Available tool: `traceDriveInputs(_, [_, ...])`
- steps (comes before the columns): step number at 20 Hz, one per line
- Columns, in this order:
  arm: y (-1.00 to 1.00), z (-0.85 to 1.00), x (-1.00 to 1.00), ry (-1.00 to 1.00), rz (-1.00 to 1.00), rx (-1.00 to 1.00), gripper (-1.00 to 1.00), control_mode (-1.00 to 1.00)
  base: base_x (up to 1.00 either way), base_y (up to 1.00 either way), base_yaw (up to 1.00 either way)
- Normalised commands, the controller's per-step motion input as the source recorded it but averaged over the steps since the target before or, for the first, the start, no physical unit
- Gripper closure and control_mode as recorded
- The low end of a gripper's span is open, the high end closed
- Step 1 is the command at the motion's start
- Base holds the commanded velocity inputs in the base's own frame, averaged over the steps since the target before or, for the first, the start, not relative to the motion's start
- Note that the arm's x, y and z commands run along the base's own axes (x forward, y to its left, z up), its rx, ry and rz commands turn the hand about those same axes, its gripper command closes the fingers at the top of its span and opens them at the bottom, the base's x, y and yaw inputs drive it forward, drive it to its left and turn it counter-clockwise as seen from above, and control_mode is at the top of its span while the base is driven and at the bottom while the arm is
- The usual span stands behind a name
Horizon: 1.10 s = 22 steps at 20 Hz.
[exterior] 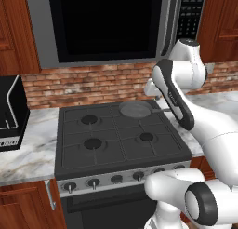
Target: Turn on the rear right burner of the stove.
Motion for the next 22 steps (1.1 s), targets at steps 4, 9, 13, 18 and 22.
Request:
traceDriveInputs(4, [0.02,-0.06,-0.04,0.00,0.00,0.00,-1.00,-1.00,0.00,0.00,0.00])
traceDriveInputs(9, [0.04,-0.08,-0.03,0.00,0.00,0.00,-1.00,-1.00,0.00,0.00,0.00])
traceDriveInputs(13, [0.00,0.00,-0.04,-0.05,0.00,0.00,-1.00,-1.00,0.00,0.00,0.00])
traceDriveInputs(18, [0.00,0.00,-0.16,-0.19,0.00,0.03,-1.00,-1.00,0.00,0.00,0.00])
traceDriveInputs(22, [0.07,0.00,-0.46,-0.17,0.00,0.02,-1.00,-1.00,0.00,0.00,0.00])
